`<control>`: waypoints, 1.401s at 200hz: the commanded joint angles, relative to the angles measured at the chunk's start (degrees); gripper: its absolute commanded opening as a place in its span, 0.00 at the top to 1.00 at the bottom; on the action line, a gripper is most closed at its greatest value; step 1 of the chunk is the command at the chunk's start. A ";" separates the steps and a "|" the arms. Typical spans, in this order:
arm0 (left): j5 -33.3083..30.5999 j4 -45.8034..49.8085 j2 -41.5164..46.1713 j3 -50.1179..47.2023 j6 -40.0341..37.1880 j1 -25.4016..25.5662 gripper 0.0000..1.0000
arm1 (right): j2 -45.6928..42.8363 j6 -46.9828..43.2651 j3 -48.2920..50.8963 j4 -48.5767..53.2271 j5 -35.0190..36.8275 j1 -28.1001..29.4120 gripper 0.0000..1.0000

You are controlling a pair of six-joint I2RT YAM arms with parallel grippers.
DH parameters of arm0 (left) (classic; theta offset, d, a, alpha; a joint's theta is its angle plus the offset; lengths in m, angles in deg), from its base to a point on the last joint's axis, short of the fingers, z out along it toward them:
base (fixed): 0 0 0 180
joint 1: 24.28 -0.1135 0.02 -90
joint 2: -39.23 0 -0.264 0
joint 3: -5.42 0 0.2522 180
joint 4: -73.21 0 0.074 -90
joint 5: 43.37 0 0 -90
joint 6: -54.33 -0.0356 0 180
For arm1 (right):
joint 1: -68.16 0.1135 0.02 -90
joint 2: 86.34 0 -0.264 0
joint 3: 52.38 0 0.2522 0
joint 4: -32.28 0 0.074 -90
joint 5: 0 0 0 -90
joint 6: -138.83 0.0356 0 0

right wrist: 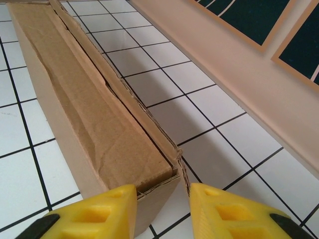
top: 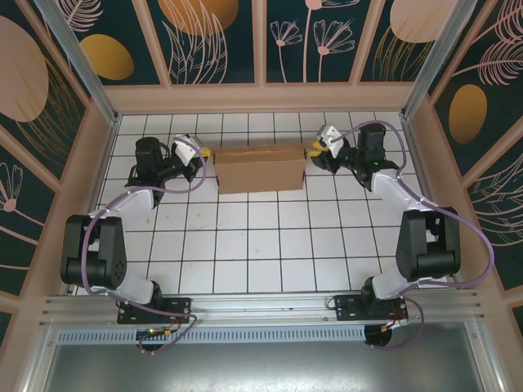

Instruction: Fold the paper box

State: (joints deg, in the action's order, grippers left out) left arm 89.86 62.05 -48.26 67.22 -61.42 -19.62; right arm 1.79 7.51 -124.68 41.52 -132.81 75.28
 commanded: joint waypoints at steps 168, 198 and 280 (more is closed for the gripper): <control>0.20 0.05 -1.74 3.35 -0.30 0.46 1.00 | 4.57 0.71 -4.59 -1.39 -0.18 1.23 0.97; -2.59 -0.69 -1.30 3.05 2.97 1.52 1.00 | 4.65 2.19 -5.26 -0.91 0.07 2.66 1.00; -10.57 -1.47 2.01 1.65 29.54 4.55 1.00 | 2.90 19.88 -4.51 -1.29 14.78 9.65 1.00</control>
State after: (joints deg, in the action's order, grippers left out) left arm 79.19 61.52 -49.18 69.01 -41.99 -17.28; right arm 5.86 17.44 -128.16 41.20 -122.60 82.29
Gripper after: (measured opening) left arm 0.045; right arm 0.049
